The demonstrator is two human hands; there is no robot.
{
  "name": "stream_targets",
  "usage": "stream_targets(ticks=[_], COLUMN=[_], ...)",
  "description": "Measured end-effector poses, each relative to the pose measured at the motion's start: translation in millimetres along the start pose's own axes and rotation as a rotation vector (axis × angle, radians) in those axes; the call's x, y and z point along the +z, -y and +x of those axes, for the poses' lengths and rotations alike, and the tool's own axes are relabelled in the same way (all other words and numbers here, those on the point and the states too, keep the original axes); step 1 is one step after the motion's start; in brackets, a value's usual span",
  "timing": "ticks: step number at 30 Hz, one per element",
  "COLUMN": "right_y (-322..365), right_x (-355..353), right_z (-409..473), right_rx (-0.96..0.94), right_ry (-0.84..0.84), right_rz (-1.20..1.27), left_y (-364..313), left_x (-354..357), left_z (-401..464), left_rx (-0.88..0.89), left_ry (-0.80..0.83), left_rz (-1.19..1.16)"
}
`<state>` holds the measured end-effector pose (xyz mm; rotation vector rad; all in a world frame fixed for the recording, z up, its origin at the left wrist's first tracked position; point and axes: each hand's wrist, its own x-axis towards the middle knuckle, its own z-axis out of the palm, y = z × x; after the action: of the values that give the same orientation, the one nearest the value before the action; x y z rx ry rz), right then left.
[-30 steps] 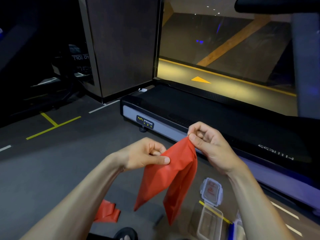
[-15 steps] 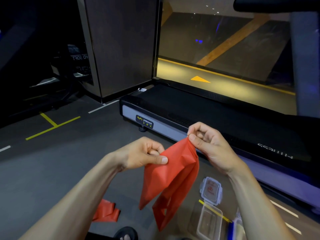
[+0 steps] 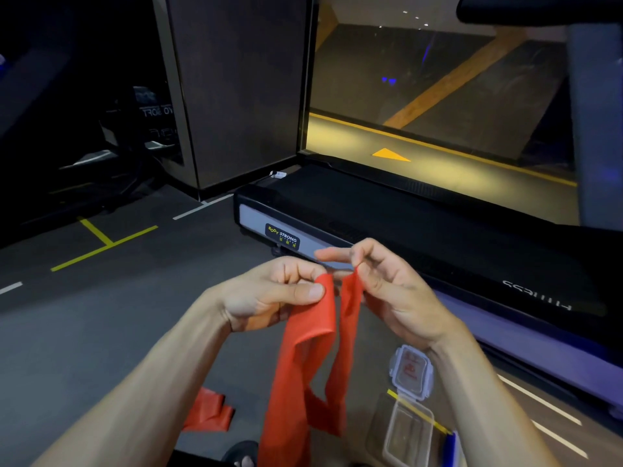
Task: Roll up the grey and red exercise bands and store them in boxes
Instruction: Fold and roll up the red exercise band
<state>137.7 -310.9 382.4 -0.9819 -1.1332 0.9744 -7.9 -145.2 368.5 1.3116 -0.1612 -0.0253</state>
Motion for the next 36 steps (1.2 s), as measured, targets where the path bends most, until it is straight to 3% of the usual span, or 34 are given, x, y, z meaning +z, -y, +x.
stream_targets(ticks=[3, 8, 15, 20, 26, 36], right_y=[-5.4, -6.5, -0.8, 7.0, 3.4, 2.6], right_x=[9.4, 13.4, -0.2, -7.8, -19.7, -27.6], right_z=[6.0, 8.0, 2.0, 0.1, 0.3, -2.1], right_rx=[-0.002, 0.024, 0.039, -0.050, -0.070, -0.069], right_ry=[0.028, 0.001, 0.029, -0.046, -0.143, -0.169], right_rz=[-0.106, -0.235, -0.595, -0.457, -0.302, -0.281], left_y=[2.0, 8.5, 8.8, 9.7, 5.8, 10.7], left_x=[0.0, -5.6, -6.0, -12.8, -7.9, -8.4], left_z=[-0.5, -0.9, -4.1, -10.8, -6.8, -0.5], left_rx=[-0.013, -0.062, -0.172, -0.265, -0.201, -0.176], left_ry=[0.025, -0.086, -0.079, -0.012, -0.095, -0.173], left_rz=[0.020, 0.069, 0.138, 0.272, 0.396, 0.426])
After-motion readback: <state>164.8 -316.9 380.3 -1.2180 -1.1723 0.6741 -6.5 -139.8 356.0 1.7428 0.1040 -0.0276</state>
